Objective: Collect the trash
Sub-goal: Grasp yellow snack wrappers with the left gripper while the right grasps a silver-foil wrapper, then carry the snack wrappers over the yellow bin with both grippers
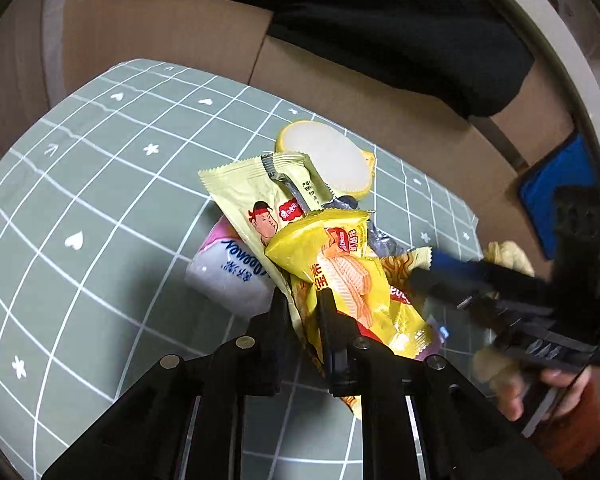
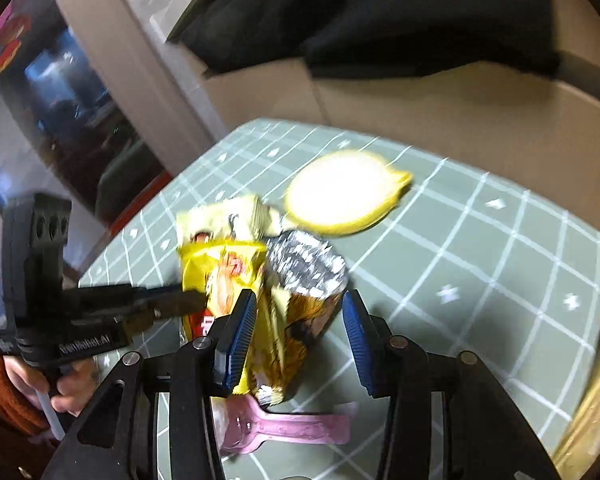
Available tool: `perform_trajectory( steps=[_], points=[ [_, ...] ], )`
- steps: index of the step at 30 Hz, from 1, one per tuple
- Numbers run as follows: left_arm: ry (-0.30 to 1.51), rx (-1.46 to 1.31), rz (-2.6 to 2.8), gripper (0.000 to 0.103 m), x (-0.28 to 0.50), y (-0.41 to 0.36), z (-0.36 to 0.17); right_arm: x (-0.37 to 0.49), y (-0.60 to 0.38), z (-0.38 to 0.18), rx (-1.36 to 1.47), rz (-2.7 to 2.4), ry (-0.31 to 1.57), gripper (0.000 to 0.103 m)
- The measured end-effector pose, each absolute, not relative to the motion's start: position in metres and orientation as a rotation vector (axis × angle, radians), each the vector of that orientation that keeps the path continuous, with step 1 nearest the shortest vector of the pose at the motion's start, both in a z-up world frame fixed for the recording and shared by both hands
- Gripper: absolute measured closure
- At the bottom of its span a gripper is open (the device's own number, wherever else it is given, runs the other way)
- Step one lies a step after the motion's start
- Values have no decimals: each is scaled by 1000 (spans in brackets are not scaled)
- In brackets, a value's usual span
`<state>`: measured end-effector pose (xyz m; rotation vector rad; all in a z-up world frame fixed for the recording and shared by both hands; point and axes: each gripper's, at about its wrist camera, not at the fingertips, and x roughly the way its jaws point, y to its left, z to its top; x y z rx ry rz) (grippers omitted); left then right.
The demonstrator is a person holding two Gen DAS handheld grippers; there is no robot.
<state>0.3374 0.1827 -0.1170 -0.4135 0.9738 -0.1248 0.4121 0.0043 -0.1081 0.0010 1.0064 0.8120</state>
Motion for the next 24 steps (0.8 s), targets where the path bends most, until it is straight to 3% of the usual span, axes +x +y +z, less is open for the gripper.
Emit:
perform_trajectory(
  steps=[1,2,3,4,14,24],
  points=[
    [970,-416,-126,82,335,184,-115,412,9,-113,-6,824,1032,63],
    [966,-415,-127,77,334,184,-114,412,12,-117,-9,833,1050,72],
    [957,-412,-123,74,331,185,-111,412,14,-120,-11,836,1059,90],
    [947,-409,-119,73,328,186,-108,411,17,-121,-22,821,1056,95],
    [874,-435,-108,66,318,189,-91,398,-27,-74,-12,659,864,95],
    [955,-547,-214,66,342,157,-108,390,-38,-77,33,674,910,95]
  ],
)
